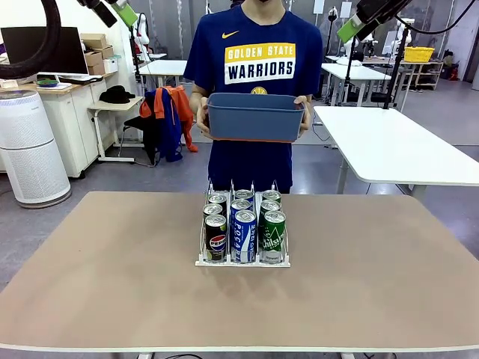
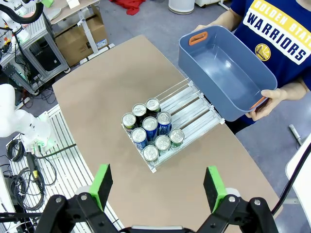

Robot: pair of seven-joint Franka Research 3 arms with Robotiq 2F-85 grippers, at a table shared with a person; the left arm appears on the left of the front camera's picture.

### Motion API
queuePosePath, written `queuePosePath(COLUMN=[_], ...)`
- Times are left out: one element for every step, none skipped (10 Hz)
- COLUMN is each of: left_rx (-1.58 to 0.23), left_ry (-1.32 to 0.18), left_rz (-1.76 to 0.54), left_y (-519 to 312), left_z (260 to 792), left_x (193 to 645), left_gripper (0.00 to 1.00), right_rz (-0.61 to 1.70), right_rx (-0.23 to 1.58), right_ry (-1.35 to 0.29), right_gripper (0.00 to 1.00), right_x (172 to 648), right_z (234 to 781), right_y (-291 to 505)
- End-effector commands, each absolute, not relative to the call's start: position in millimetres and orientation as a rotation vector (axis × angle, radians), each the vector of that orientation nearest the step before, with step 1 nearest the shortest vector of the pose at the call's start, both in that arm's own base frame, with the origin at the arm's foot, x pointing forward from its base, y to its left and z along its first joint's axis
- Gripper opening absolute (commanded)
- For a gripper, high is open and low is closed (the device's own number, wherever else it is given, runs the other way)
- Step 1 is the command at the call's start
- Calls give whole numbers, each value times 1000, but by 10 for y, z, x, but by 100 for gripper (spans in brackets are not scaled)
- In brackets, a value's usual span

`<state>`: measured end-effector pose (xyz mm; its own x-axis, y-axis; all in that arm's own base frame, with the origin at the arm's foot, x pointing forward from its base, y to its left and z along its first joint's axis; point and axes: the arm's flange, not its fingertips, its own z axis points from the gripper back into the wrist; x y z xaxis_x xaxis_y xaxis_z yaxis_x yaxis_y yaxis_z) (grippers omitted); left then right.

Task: Fill the beverage cans into the dispenser.
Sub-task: Place the picked Pepsi coke in the line of the Automatic Can Dispenser with the same cans.

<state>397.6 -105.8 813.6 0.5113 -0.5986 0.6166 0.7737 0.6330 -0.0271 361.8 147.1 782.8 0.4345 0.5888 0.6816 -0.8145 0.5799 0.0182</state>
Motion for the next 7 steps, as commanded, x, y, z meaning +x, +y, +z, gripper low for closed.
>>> queuePosePath(left_rx=[-294,-288,-286,-303,-327,-307,-307], left_ry=[-616,-620,-627,-622,-586,-642,-642], left_rz=[-843,-852,-854,-867,-865,-858,-858], left_y=[-1045,-1057,-1088,-1107,-1078,-1102,-1102], left_z=[8255,8292,8302,8295,8215,8310,8310], left_x=[3963,3939,3941,3934,3993,3920,3920], left_gripper=[100,100,100,100,100,100,100], right_rz=[905,905,905,905,905,905,905], right_rx=[377,377,377,377,377,377,377], right_ry=[-674,-674,-674,-674,-674,-674,-674], right_gripper=[100,100,100,100,100,100,100], right_x=[3609,3609,3609,3609,3609,3609,3609], right_z=[7825,7825,7825,7825,7825,7825,7825], right_y=[1470,1470,1470,1470,1470,1470,1470])
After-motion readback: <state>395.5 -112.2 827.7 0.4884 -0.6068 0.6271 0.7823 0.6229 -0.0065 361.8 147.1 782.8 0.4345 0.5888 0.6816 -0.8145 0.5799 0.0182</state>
